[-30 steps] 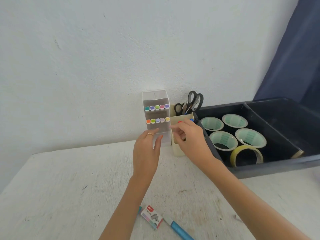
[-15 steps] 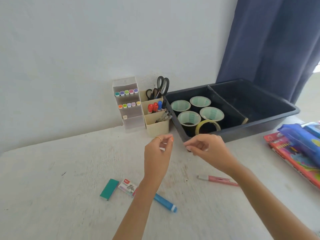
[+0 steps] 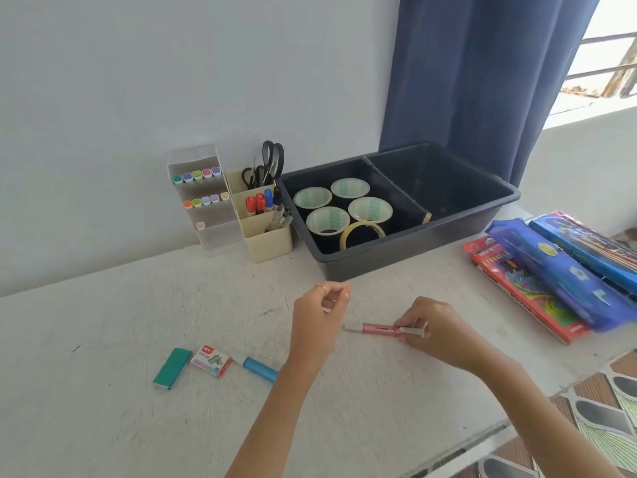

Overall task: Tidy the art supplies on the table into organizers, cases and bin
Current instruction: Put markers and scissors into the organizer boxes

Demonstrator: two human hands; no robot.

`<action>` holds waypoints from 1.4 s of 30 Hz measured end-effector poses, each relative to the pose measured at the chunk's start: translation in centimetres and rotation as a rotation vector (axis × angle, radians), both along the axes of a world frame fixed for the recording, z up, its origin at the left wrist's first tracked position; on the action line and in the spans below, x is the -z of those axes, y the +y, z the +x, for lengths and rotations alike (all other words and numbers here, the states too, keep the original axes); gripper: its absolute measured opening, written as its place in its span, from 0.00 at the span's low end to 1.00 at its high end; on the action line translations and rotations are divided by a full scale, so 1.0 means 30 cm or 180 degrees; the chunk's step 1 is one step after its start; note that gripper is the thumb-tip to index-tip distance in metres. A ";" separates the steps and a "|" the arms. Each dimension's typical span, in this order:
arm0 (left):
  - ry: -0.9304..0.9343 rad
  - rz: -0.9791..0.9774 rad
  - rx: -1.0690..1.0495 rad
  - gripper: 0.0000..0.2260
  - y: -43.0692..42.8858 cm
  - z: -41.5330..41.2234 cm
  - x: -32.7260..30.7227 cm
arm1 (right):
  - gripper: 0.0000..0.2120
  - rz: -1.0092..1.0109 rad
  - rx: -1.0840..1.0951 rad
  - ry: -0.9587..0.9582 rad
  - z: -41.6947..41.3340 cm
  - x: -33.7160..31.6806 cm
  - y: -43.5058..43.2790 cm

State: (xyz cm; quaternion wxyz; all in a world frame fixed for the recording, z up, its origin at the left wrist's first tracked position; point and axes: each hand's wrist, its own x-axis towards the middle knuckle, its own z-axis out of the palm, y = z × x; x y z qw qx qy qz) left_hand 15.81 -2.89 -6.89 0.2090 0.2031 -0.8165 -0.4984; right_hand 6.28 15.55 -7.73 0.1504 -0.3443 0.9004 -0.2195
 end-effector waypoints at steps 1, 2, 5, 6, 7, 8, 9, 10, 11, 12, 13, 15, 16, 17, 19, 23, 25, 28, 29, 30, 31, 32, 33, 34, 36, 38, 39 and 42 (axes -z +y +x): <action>-0.0001 -0.0005 0.0006 0.07 0.001 0.003 0.001 | 0.09 -0.0100 0.0019 -0.0019 0.006 0.000 -0.004; -0.0008 -0.0009 -0.0002 0.07 0.001 0.008 0.001 | 0.08 -0.0217 0.0051 -0.0049 0.013 0.001 -0.010; -0.0003 -0.0037 -0.0073 0.07 -0.012 0.035 -0.005 | 0.09 -0.0598 0.0141 -0.0183 0.038 0.000 -0.049; 0.0004 -0.0051 -0.0124 0.07 -0.022 0.047 -0.009 | 0.09 -0.0724 0.0170 -0.0245 0.049 0.002 -0.067; 0.0002 -0.0069 -0.0194 0.06 -0.035 0.061 -0.012 | 0.09 -0.0856 0.0202 -0.0312 0.060 0.004 -0.086; -0.0015 -0.0104 -0.0270 0.06 -0.051 0.078 -0.015 | 0.09 -0.0982 0.0236 -0.0373 0.071 0.009 -0.107; -0.0060 -0.0153 -0.0321 0.05 -0.067 0.095 -0.016 | 0.09 -0.1108 0.0284 -0.0429 0.080 0.014 -0.127; -0.0132 -0.0215 -0.0345 0.04 -0.086 0.115 -0.016 | 0.09 -0.1213 0.0330 -0.0486 0.090 0.019 -0.148; -0.0227 -0.0266 -0.0328 0.03 -0.107 0.140 -0.016 | 0.09 -0.1320 0.0358 -0.0543 0.100 0.023 -0.169; -0.0335 -0.0292 -0.0256 0.03 -0.128 0.169 -0.015 | 0.09 -0.1420 0.0379 -0.0604 0.110 0.029 -0.190; -0.0452 -0.0282 -0.0110 0.05 -0.149 0.197 -0.016 | 0.09 -0.1523 0.0404 -0.0673 0.120 0.032 -0.210; -0.0835 -0.0353 0.0355 0.09 -0.187 0.251 -0.013 | 0.09 -0.1674 0.0456 -0.0808 0.137 0.037 -0.246; -0.1098 -0.0531 0.0595 0.12 -0.200 0.275 -0.011 | 0.10 -0.1731 0.0463 -0.0862 0.147 0.040 -0.265; -0.1314 -0.0732 0.0813 0.14 -0.207 0.290 -0.006 | 0.10 -0.1778 0.0482 -0.0901 0.155 0.044 -0.278; -0.1527 -0.0959 0.1068 0.17 -0.211 0.312 0.002 | 0.09 -0.1844 0.0513 -0.0945 0.169 0.050 -0.301; -0.1675 -0.1041 0.1359 0.18 -0.201 0.327 0.004 | 0.07 -0.1985 0.0577 -0.1111 0.183 0.052 -0.332; -0.1697 -0.1139 0.1374 0.15 -0.195 0.327 0.004 | 0.07 -0.1971 0.0525 -0.1070 0.187 0.047 -0.343; -0.1680 -0.1169 0.1347 0.12 -0.187 0.316 0.003 | 0.08 -0.1960 0.0465 -0.0988 0.191 0.032 -0.355; -0.1604 -0.1121 0.1307 0.11 -0.183 0.312 0.002 | 0.09 -0.1981 0.0467 -0.0994 0.192 0.024 -0.357; -0.1492 -0.1056 0.1246 0.10 -0.179 0.308 -0.002 | 0.09 -0.2023 0.0453 -0.1017 0.194 0.014 -0.357; -0.1366 -0.1004 0.1159 0.09 -0.176 0.303 -0.009 | 0.09 -0.2070 0.0411 -0.1034 0.195 0.003 -0.358; -0.1246 -0.0977 0.1057 0.08 -0.172 0.298 -0.019 | 0.09 -0.2108 0.0350 -0.1015 0.197 -0.010 -0.359; -0.1133 -0.0961 0.0950 0.08 -0.170 0.293 -0.032 | 0.09 -0.2141 0.0282 -0.0951 0.201 -0.024 -0.360; -0.0996 -0.0937 0.0851 0.09 -0.171 0.286 -0.046 | 0.09 -0.2195 0.0220 -0.0871 0.202 -0.040 -0.363; -0.0667 -0.0826 0.0727 0.12 -0.184 0.271 -0.076 | 0.10 -0.2400 0.0168 -0.0744 0.201 -0.076 -0.374; -0.0331 -0.0758 0.0698 0.13 -0.203 0.260 -0.111 | 0.10 -0.2644 0.0184 -0.0655 0.194 -0.119 -0.388; -0.0136 -0.0755 0.0643 0.13 -0.215 0.256 -0.129 | 0.09 -0.2743 0.0187 -0.0615 0.190 -0.142 -0.400; 0.0396 -0.0695 0.0186 0.09 -0.252 0.247 -0.174 | 0.08 -0.2786 0.0219 -0.0497 0.168 -0.192 -0.450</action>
